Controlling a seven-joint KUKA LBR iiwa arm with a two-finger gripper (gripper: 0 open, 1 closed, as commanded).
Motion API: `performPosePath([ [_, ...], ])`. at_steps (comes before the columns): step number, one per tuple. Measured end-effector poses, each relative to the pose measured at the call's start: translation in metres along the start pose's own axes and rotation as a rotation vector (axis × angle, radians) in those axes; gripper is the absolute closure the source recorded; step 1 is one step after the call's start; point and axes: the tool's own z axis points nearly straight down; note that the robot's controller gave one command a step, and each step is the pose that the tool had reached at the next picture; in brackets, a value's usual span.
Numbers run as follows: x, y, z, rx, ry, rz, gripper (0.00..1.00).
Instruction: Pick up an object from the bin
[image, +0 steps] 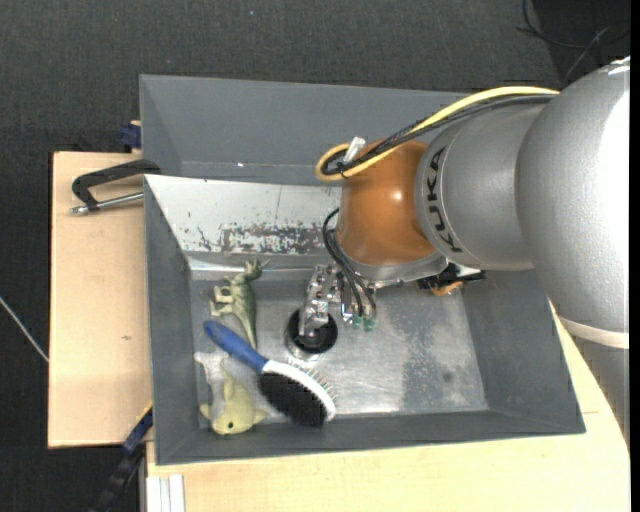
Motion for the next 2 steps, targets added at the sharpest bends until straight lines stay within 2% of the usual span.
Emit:
performPosePath([
  [2,-0.0003,-0.0021,0.0008,-0.001,-0.001,-0.013,1.0],
])
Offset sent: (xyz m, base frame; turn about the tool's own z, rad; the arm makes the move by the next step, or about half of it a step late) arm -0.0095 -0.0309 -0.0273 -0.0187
